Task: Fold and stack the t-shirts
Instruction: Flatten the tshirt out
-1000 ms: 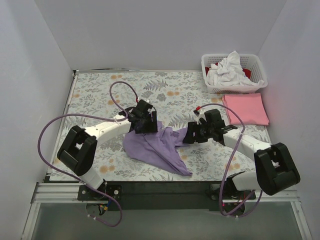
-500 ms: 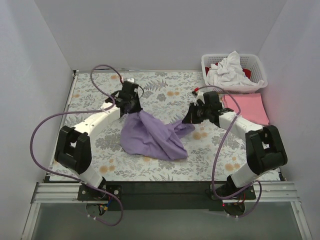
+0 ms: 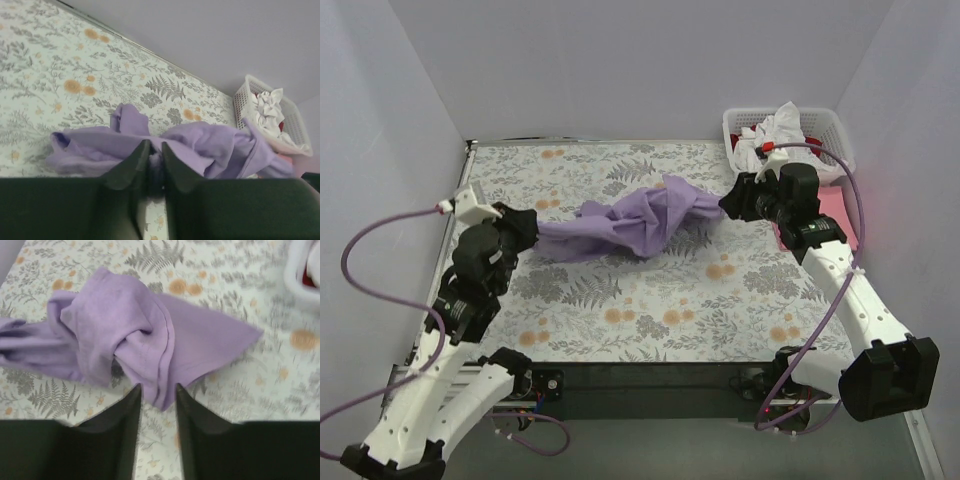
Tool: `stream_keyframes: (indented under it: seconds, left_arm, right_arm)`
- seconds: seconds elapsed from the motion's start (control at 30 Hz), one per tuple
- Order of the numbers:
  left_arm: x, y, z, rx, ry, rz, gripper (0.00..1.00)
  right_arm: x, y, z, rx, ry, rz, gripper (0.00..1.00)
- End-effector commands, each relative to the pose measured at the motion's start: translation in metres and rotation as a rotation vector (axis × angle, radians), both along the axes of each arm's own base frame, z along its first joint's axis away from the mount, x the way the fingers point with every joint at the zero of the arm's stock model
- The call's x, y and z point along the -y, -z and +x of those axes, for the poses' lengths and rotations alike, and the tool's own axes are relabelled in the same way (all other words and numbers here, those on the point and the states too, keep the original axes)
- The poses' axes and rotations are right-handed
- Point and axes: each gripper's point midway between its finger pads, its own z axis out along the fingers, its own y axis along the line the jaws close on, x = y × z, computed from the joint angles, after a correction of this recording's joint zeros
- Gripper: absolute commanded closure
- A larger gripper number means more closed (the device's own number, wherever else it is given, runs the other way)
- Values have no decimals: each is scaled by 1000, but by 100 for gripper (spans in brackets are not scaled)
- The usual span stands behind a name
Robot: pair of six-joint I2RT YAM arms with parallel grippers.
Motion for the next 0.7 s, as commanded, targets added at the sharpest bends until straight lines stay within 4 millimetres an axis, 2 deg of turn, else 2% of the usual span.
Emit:
stream_keyframes:
  seconds: [0.0,0.03,0.1,0.17,0.23,0.33,0.4,0.43,0.5,0.53,0.6,0.67]
  left_arm:
    - [-22,66,-27,-111,-104,-76,80]
    - [-22,65,-41,-85,-96,-150,58]
    - [-23,86,-54,-133,-90,-170,45]
    - [-29,89,-64,-139,-111,-197,32]
    - [-35,93,-68,-159,-135,-181,29]
    - [-36,95,-63,-170,-147,-148,28]
    - [-27,102,-52,-203,-116,-115,28]
    - [-22,106,-48,-220,-94,-100,28]
    - [-10,125,-36,-291,-53,-53,28]
    - [-5,131,-32,-314,-38,-40,28]
    - [2,148,-20,-373,-18,10,28]
    - [6,155,-11,-393,-6,48,28]
  right_arm:
    - [32,48,-17,-123,139,-85,46]
    - [34,63,-25,-153,141,-92,41]
    - [32,65,-33,-155,123,-80,34]
    - [24,74,-43,-175,60,-71,32]
    - [14,79,-48,-191,-11,-57,31]
    - [-6,88,-53,-222,-105,-41,32]
    - [-26,88,-56,-215,-174,-32,33]
    - [-35,95,-56,-234,-205,-35,33]
    - [-58,95,-59,-233,-264,-52,34]
    - [-63,107,-56,-260,-261,-80,34]
    - [-72,114,-50,-270,-242,-115,34]
    - [-76,128,-44,-305,-214,-146,34]
